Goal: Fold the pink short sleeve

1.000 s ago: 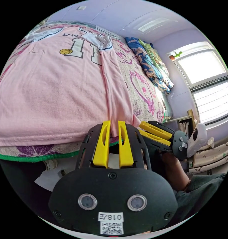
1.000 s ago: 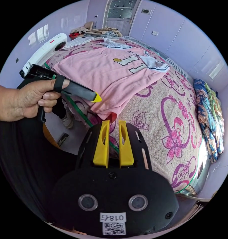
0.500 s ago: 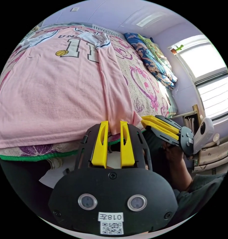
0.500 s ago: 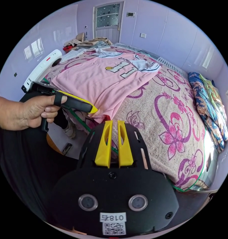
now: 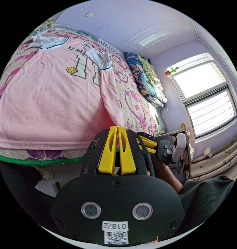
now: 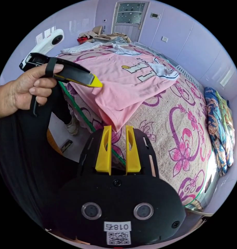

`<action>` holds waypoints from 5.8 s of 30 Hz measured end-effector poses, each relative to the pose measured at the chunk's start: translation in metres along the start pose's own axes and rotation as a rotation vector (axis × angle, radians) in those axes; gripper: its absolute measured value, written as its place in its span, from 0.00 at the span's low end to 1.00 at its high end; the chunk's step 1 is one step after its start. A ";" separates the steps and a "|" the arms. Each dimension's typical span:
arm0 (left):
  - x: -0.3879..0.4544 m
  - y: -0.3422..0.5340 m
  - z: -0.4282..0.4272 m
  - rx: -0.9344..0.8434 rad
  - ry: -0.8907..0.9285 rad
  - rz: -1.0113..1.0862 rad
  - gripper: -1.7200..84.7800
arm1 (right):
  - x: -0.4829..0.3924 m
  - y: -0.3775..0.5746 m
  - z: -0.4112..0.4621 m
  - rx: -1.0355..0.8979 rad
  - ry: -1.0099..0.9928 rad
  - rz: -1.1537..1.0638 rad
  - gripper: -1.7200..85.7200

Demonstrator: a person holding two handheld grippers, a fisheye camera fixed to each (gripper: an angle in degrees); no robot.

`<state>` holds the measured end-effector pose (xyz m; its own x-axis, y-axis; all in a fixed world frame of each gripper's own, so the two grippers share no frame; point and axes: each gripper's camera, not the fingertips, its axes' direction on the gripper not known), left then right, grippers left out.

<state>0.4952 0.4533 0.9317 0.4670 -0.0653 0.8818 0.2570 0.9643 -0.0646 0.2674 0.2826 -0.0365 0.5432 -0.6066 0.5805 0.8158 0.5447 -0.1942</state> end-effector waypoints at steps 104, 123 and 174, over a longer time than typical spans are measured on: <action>-0.053 -0.091 0.288 -0.277 0.578 -0.055 0.01 | 0.647 -0.603 0.060 0.585 -0.726 0.678 0.06; -0.031 -0.085 0.299 -0.293 0.608 -0.053 0.01 | 0.685 -0.526 0.056 0.146 -0.302 0.749 0.15; -0.055 0.040 0.237 -0.040 0.438 -0.383 0.01 | 0.314 -0.027 -0.068 -0.078 -0.660 0.551 0.09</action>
<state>0.2798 0.5566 0.9913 0.6386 -0.5158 0.5711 0.5045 0.8410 0.1954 0.4293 0.0379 0.0971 0.6586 0.2060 0.7238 0.4947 0.6062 -0.6227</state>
